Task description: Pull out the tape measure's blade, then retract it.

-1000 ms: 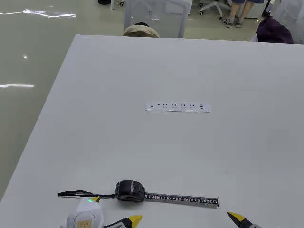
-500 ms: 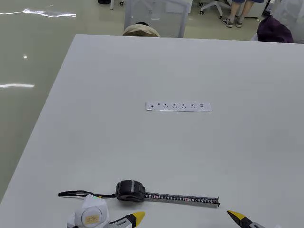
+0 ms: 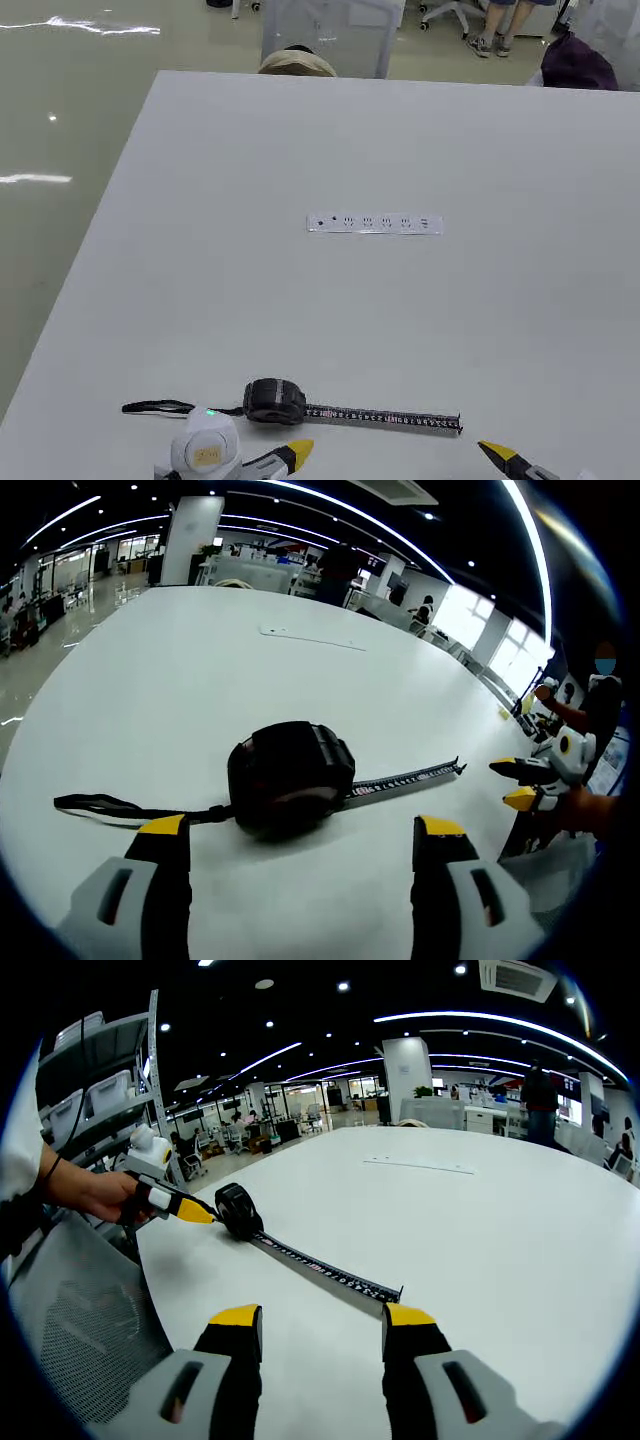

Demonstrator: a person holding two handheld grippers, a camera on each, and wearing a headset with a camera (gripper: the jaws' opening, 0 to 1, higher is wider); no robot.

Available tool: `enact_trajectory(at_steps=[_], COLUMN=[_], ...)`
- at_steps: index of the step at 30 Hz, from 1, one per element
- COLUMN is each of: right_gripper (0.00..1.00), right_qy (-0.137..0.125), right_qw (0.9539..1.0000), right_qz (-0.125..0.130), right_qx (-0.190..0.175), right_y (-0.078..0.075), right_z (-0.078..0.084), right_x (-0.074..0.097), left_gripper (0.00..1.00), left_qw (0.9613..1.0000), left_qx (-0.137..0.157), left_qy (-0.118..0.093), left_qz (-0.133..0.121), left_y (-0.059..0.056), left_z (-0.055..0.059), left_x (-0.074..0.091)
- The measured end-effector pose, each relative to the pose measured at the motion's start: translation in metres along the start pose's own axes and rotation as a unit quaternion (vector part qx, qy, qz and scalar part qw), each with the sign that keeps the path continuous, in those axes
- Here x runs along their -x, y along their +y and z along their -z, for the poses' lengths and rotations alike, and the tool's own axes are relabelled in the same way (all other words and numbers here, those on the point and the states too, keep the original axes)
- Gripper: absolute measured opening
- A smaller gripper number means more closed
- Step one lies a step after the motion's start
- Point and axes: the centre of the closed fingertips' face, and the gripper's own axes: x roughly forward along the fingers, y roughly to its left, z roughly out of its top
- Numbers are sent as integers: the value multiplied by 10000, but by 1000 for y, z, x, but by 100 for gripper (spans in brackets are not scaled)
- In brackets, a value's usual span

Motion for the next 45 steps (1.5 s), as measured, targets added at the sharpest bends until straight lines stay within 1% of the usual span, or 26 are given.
enact_trajectory(at_steps=[5,7,9,12,15,18,21,23,27,31,37,39,43,45], right_gripper=[48,48,48,48,48,48,48,48,47,47,47,47,46,46], right_qy=[20,28,44,68,77,84,97,73,66,51,37,6,27,21], right_qw=[10000,10000,10000,9999,9999,9999,9998,9998,9998,9998,9999,9999,9999,9999], right_qz=[-11,-11,-14,-43,-63,-108,-141,-146,-153,-156,-126,-119,-128,-109], right_qx=[6,8,17,63,72,89,104,84,78,72,64,38,49,27], right_y=[0,-2,-2,-1,-1,-1,-1,-1,-2,-4,-7,-8,-9,-10], right_z=[1,3,4,5,5,6,6,5,5,5,2,0,3,2], right_x=[0,-1,0,0,1,0,1,1,2,2,4,4,4,5], left_gripper=[92,92,92,93,93,92,92,92,91,90,89,88,88,87], left_qw=[10000,9999,9999,9999,9997,9997,9993,9991,9990,9988,9986,9987,9982,9983], left_qx=[-34,92,128,68,154,129,228,240,323,370,425,394,507,497], left_qy=[4,-15,-44,-50,-77,-82,-145,-173,-139,-124,-120,-117,-122,-114], left_qz=[-46,-83,-89,-135,-167,-204,-277,-287,-280,-284,-298,-306,-303,-296], left_y=[-4,-3,-3,-3,-3,-4,-2,-3,-5,-7,-6,-6,-6,-7], left_z=[-1,-2,-3,-3,-4,-5,-8,-10,-10,-10,-11,-11,-11,-11], left_x=[-4,-5,-6,-8,-9,-11,-12,-13,-19,-21,-24,-25,-27,-28])
